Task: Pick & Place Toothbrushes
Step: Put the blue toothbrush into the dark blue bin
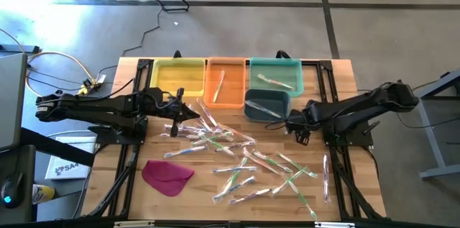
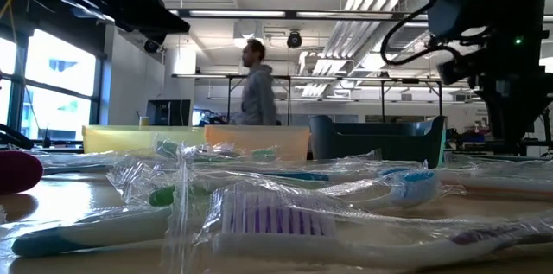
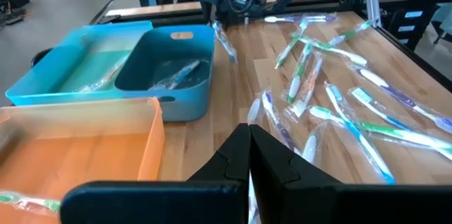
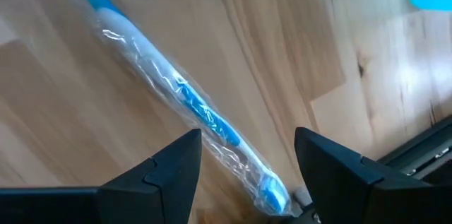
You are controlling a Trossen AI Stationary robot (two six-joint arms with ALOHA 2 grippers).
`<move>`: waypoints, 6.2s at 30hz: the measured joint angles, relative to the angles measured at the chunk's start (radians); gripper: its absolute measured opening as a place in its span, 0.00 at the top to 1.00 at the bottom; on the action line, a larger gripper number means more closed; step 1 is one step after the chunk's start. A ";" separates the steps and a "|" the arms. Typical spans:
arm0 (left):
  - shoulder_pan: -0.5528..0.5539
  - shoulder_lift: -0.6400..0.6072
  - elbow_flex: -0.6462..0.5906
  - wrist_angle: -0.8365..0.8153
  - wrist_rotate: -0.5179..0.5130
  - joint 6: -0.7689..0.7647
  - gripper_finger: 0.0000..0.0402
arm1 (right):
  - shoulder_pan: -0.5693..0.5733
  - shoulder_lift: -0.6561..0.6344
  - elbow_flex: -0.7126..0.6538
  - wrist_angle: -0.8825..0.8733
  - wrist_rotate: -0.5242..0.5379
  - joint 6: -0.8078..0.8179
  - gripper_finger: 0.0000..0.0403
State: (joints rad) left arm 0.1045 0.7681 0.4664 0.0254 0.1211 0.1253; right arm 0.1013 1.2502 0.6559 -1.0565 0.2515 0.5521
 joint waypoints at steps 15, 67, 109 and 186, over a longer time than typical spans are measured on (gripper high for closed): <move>0.000 0.000 0.000 -0.036 0.000 0.000 1.00 | 0.000 0.137 0.000 0.031 -0.050 -0.041 0.45; 0.000 0.000 0.000 -0.036 0.000 0.000 1.00 | 0.002 0.181 0.000 0.310 -0.267 -0.162 0.85; 0.000 0.000 0.000 -0.035 0.000 0.000 1.00 | 0.002 -0.052 0.275 0.256 -0.153 -0.142 0.99; 0.000 0.000 0.000 -0.037 0.000 0.000 1.00 | -0.169 0.345 0.370 0.483 0.321 -0.077 0.99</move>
State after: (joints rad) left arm 0.1043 0.7685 0.4664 -0.0120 0.1215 0.1253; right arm -0.0681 1.5950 1.0256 -0.5731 0.5726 0.4748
